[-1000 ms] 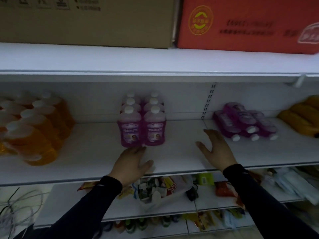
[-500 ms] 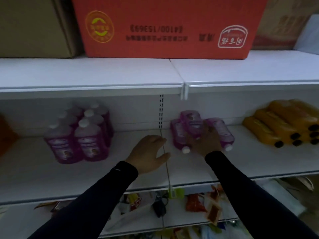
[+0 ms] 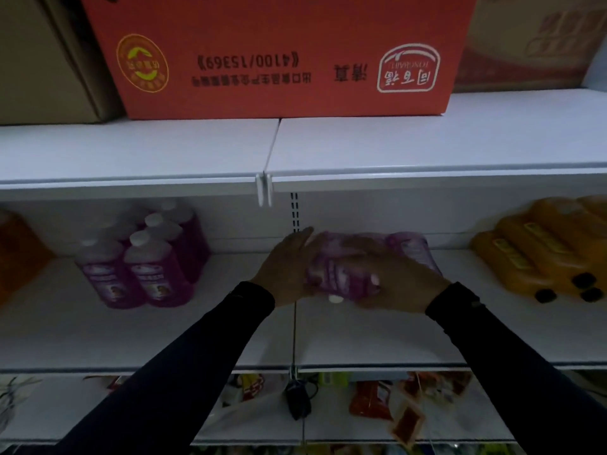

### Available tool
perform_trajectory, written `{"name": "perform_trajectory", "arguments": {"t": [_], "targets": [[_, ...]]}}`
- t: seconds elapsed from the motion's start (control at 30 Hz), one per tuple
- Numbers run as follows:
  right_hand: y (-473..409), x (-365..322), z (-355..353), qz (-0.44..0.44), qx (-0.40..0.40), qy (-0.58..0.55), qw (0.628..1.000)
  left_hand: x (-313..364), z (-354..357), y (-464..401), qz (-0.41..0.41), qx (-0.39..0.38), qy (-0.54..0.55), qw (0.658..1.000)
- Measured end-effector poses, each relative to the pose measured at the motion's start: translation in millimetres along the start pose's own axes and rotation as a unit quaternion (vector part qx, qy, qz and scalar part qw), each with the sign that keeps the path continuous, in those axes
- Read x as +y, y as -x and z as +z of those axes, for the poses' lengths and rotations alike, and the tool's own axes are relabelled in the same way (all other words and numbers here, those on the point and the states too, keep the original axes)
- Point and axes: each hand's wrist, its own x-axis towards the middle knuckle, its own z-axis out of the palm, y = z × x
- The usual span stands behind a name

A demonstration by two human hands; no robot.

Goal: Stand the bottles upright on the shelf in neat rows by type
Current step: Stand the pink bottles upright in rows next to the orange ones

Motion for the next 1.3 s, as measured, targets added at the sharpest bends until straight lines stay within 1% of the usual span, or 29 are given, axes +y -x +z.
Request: {"name": "perform_trajectory", "arguments": {"t": [0.03, 0.07, 0.1, 0.13, 0.17, 0.2, 0.23, 0.27, 0.3, 0.33, 0.4, 0.47, 0.53, 0.57, 0.63, 0.7, 0.77, 0.83, 1.0, 1.17, 1.3], "targets": [[-4, -6, -2, -0.032, -0.038, 0.013, 0.999, -2, 0, 0, 0.007, -0.017, 0.024, 1.000], [-9, -11, -1, -0.045, -0.082, 0.017, 0.995, -5, 1, 2, 0.006, -0.035, 0.064, 0.997], [-15, -14, 0, -0.049, -0.110, 0.014, 0.993, -8, 2, 7, -0.003, -0.043, 0.103, 0.994], [-21, -15, 2, -0.047, -0.109, 0.004, 0.993, -12, 5, 15, -0.025, -0.037, 0.137, 0.990], [-27, -14, 6, -0.031, -0.091, -0.020, 0.995, -17, 7, 24, -0.057, -0.023, 0.170, 0.983], [-33, -13, 11, 0.001, -0.068, -0.070, 0.995, -22, 11, 34, -0.098, -0.006, 0.218, 0.971], [-37, -13, 18, 0.045, -0.054, -0.143, 0.987, -27, 15, 45, -0.139, 0.016, 0.275, 0.951], [-42, -17, 28, 0.088, -0.047, -0.221, 0.970, -31, 19, 55, -0.171, 0.043, 0.337, 0.925], [-48, -23, 40, 0.117, -0.049, -0.269, 0.955, -35, 22, 65, -0.193, 0.068, 0.383, 0.901], [-55, -29, 56, 0.129, -0.049, -0.281, 0.950, -40, 26, 73, -0.214, 0.089, 0.404, 0.885], [-69, -42, 90, 0.140, -0.033, -0.275, 0.951, -47, 30, 87, -0.232, 0.096, 0.381, 0.890], [-85, -49, 114, 0.149, 0.002, -0.262, 0.954, -57, 30, 99, -0.230, 0.087, 0.371, 0.896], [-101, -51, 126, 0.152, 0.022, -0.250, 0.956, -68, 26, 110, -0.218, 0.081, 0.335, 0.913], [-107, -52, 130, 0.160, 0.021, -0.254, 0.954, -77, 25, 118, -0.211, 0.070, 0.302, 0.927], [-121, -56, 135, 0.176, 0.042, -0.245, 0.952, -100, 29, 135, -0.200, 0.014, 0.199, 0.959], [-135, -58, 141, 0.168, 0.085, -0.215, 0.958, -119, 38, 155, -0.207, -0.037, 0.091, 0.973], [-149, -59, 149, 0.168, 0.088, -0.213, 0.959, -126, 48, 167, -0.190, -0.045, 0.041, 0.980], [-160, -59, 158, 0.182, 0.072, -0.229, 0.954, -128, 54, 171, -0.176, -0.030, 0.033, 0.983], [-179, -56, 176, 0.195, 0.095, -0.231, 0.948, -134, 59, 172, -0.164, -0.005, 0.025, 0.986], [-212, -54, 185, 0.211, 0.105, -0.200, 0.951, -133, 62, 172, -0.158, 0.017, 0.019, 0.987], [-233, -48, 190, 0.212, 0.102, -0.142, 0.962, -133, 63, 172, -0.158, 0.018, 0.014, 0.987]]}}
